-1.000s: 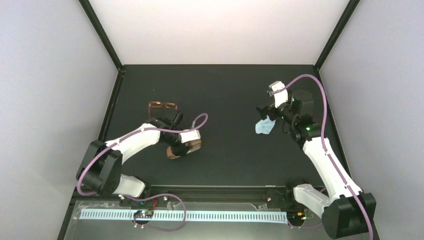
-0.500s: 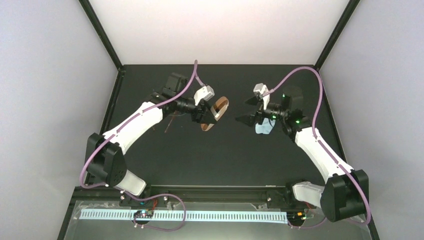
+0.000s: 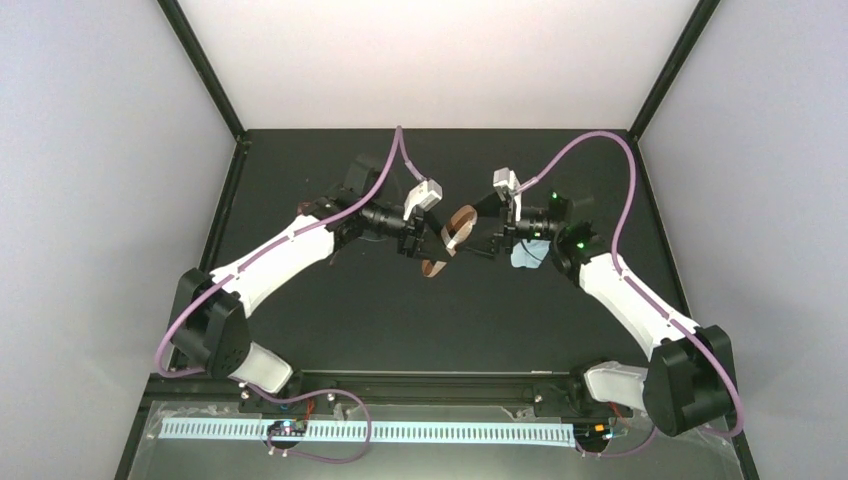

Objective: Organize the sunglasses

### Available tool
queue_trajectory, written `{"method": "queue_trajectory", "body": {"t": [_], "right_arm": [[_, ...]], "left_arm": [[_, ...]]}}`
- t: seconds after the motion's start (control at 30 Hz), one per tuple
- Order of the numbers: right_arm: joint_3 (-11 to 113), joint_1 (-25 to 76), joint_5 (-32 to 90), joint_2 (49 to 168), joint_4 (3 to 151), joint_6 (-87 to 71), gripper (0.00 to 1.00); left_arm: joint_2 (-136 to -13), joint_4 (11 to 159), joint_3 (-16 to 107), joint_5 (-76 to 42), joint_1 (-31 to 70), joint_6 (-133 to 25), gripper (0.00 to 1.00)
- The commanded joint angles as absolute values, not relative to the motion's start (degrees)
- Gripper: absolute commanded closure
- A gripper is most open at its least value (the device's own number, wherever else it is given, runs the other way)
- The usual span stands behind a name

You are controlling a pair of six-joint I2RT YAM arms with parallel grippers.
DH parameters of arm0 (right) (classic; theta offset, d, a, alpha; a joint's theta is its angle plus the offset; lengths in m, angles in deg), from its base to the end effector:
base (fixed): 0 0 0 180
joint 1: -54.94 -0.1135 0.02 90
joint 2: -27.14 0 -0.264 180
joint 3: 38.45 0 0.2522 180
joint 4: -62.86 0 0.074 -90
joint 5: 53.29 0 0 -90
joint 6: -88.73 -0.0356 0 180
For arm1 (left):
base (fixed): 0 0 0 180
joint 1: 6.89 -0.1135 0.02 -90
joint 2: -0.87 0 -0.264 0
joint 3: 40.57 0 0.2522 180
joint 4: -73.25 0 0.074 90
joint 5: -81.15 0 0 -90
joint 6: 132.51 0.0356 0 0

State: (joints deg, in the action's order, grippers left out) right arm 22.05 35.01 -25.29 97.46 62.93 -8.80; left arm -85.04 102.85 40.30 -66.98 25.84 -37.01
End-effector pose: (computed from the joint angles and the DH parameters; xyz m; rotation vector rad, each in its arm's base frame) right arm 0.2421 0.1212 0.3035 -0.9934 1.5296 1.2750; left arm 0.2602 -0.2032 0.3019 1.2430 1.7510 -1.3681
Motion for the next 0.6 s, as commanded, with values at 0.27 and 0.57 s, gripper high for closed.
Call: {"method": "queue_trajectory", "body": {"t": [0.27,0.57], "right_arm": [[19.42,34.56,-30.15,96.07,57.43,-10.62,0.2],[19.21,33.42,-30.27,96.6,56.6,-11.53,0.21]], "left_arm": [[-81.76,97.89,38.43,-71.63,27.9,-36.5,0.82],[-82.22,98.33,38.31,-70.84,28.28,-35.34,0.82]]}}
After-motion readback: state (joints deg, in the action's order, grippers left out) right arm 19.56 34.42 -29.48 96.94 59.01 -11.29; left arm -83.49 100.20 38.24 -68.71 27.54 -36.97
